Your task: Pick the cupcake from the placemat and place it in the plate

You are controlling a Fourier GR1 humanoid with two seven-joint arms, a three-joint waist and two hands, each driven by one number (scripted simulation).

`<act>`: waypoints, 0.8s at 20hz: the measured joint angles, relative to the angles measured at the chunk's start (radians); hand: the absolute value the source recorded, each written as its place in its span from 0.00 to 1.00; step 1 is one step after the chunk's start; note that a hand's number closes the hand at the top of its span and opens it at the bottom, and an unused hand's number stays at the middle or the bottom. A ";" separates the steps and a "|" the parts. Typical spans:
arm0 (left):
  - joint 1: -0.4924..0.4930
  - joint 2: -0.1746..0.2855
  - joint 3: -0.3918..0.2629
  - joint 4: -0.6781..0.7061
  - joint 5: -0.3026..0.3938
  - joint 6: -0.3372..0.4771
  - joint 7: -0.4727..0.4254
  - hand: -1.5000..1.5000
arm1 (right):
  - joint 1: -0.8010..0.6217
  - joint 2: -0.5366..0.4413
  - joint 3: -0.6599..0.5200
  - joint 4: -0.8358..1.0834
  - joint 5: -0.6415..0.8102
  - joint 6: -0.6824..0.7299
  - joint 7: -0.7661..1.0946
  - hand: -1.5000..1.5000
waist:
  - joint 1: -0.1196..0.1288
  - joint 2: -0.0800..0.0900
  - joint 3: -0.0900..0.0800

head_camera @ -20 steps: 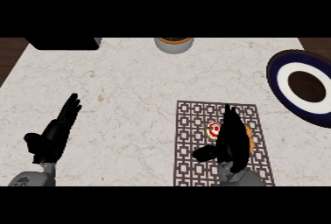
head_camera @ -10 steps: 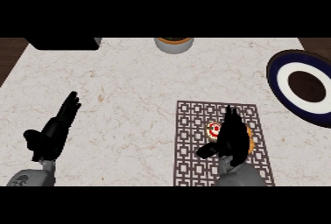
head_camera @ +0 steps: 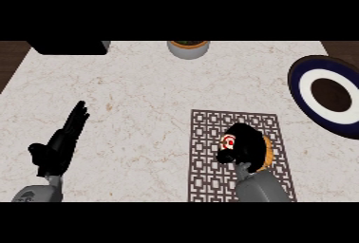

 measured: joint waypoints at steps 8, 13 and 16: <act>0.055 0.012 0.043 -0.006 0.015 0.012 -0.015 0.50 | 0.256 -0.303 -0.254 -0.114 -0.209 -0.116 -0.330 1.00 | -0.072 -0.012 0.006; 0.070 0.015 0.049 -0.007 0.022 0.002 -0.025 0.50 | 0.386 -0.484 -0.478 -0.042 -0.362 -0.182 -0.603 1.00 | -0.082 -0.004 0.012; 0.067 0.014 0.042 -0.017 0.019 -0.001 -0.020 0.50 | 0.446 -0.545 -0.604 0.019 -0.484 -0.203 -0.808 1.00 | -0.071 -0.003 0.013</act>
